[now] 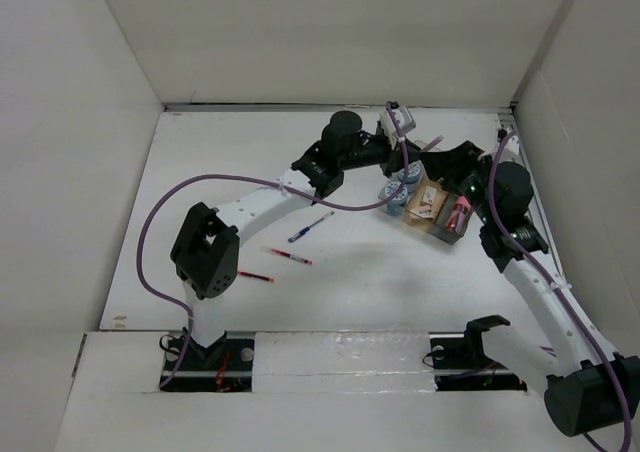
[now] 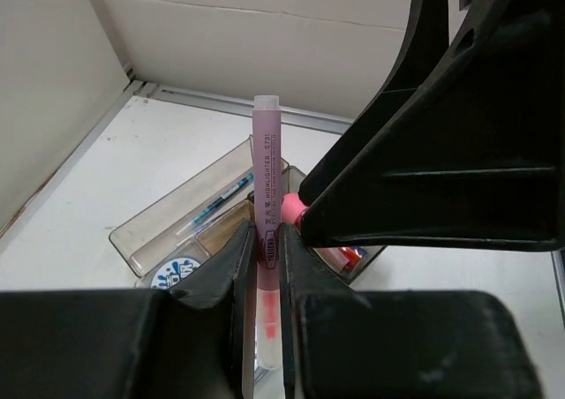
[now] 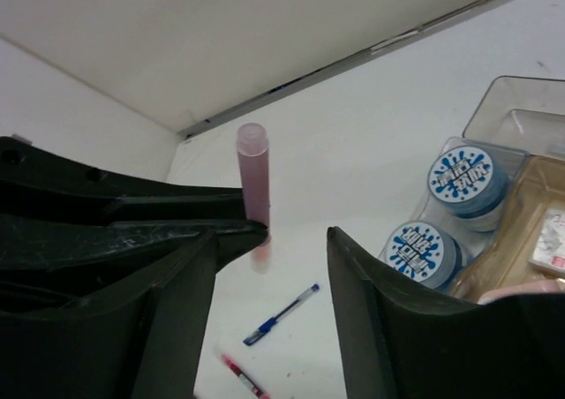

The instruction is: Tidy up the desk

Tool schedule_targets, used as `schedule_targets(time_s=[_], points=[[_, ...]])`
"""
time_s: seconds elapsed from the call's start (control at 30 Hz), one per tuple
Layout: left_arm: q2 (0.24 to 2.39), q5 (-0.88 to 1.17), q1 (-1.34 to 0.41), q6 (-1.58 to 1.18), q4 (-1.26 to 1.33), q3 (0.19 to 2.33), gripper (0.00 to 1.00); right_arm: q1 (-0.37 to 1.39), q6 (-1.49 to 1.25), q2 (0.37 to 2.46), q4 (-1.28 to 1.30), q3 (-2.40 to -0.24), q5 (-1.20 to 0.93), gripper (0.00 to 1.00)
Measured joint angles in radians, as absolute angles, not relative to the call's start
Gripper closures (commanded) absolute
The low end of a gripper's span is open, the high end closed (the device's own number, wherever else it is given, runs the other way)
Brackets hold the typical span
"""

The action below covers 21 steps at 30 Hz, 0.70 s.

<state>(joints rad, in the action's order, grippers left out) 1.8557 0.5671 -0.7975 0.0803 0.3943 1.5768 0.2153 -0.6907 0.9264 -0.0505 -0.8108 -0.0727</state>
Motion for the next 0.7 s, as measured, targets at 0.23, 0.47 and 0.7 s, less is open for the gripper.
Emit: schedule_targets(time_s=[0.23,0.47,0.7], points=[[1.856,0.568,-0.799,0.076,0.381,1.577,1.0,0.233,-0.676,0.925,-0.064,-0.811,-0.12,0.45],[1.856,0.57,-0.792,0.073,0.375,1.577,1.0,0.237,-0.669,0.951,-0.084,-0.817,-0.112,0.55],[1.856,0.562,-0.778,0.074,0.376,1.574,1.0,0.242,-0.674,1.0,-0.132,-0.82,-0.088,0.67]])
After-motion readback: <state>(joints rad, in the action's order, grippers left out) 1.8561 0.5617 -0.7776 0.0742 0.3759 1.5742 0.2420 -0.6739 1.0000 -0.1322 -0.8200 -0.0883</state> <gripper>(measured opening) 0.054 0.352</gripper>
